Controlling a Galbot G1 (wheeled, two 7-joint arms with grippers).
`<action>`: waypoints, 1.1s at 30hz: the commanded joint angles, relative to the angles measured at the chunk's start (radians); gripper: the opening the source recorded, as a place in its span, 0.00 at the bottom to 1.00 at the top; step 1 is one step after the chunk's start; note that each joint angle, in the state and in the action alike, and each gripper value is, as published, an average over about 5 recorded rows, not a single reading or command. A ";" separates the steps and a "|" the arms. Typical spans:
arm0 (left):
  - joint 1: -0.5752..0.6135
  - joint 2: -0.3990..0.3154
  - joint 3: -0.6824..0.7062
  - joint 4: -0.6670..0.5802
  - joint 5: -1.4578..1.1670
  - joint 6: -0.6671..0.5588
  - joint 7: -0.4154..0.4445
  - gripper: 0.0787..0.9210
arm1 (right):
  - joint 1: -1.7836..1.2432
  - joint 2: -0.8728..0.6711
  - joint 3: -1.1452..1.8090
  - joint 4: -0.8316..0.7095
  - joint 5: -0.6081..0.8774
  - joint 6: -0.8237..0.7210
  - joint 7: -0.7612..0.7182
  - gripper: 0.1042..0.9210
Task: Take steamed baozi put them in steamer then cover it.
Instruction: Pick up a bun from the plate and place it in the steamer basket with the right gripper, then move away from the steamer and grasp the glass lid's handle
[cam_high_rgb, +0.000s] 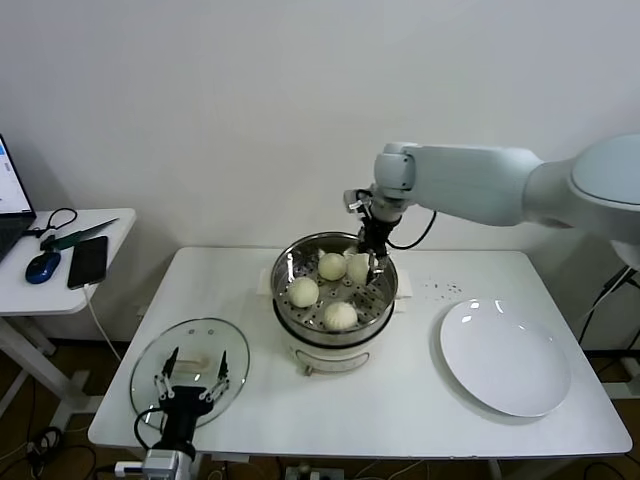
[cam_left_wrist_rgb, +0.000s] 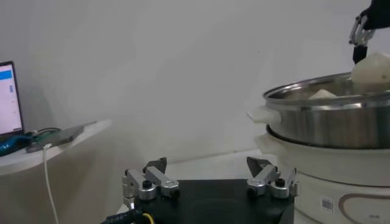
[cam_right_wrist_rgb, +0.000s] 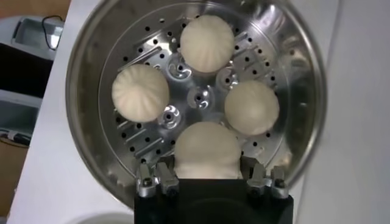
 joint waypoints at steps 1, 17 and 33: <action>0.000 0.014 -0.006 0.008 -0.014 -0.001 0.001 0.88 | -0.089 0.050 -0.018 -0.046 -0.029 -0.009 0.013 0.71; -0.005 0.016 -0.004 0.004 -0.014 0.006 0.002 0.88 | -0.101 0.028 -0.003 -0.052 -0.059 -0.011 0.027 0.72; -0.009 0.011 0.000 0.001 0.005 0.008 0.000 0.88 | -0.026 -0.097 0.117 0.054 -0.064 -0.003 0.002 0.88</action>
